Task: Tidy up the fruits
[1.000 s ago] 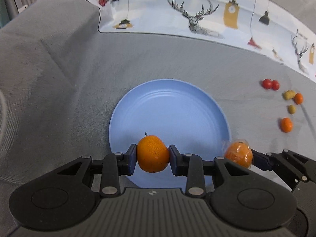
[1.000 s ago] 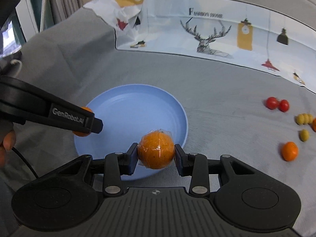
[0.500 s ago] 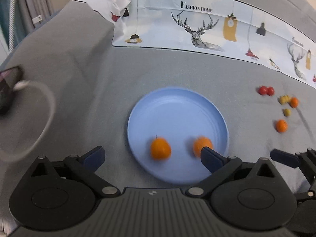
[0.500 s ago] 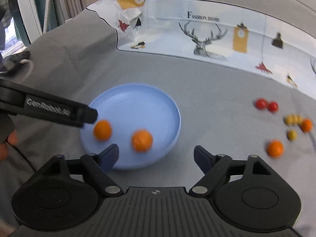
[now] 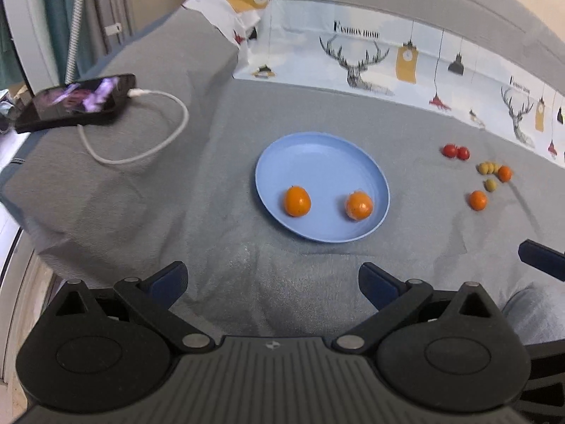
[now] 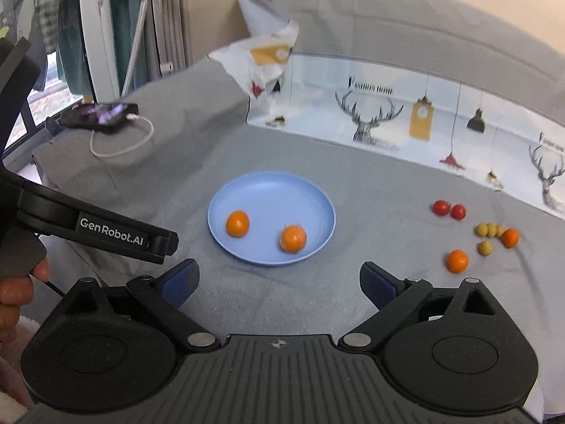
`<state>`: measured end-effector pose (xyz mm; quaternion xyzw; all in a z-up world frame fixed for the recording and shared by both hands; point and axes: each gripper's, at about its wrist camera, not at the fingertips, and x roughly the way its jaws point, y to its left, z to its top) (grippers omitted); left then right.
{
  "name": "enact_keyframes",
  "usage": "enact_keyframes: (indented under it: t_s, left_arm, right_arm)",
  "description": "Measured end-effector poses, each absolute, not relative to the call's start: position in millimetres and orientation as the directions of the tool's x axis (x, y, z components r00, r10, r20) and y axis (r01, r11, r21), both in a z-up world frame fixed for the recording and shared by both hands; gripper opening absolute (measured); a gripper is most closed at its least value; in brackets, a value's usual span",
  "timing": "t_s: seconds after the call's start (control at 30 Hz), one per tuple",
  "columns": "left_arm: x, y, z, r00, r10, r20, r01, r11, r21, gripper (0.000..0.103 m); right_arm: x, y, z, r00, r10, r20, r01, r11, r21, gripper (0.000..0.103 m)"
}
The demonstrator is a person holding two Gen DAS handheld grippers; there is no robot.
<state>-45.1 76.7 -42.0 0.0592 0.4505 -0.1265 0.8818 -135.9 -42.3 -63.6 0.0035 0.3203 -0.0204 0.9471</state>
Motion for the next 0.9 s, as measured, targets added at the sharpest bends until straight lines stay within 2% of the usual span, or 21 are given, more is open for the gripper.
enact_keyframes:
  t_s: [0.37, 0.9]
  left_arm:
    - [-88.8, 73.7, -12.7, 0.636, -0.204, -0.744, 0.333, 0.943, 0.026, 0.103]
    - [-101.5, 82.4, -3.8, 0.658, -0.206, -0.724, 0.319, 0.947, 0.021, 0.103]
  right_arm:
    - [-179.3, -34.8, -41.7, 0.854, -0.067, -0.516, 0.059, 0.998, -0.032, 0.099]
    - [-196.5, -31.4, -35.0, 0.875, -0.071, -0.48, 0.065, 0.997, -0.029, 0.1]
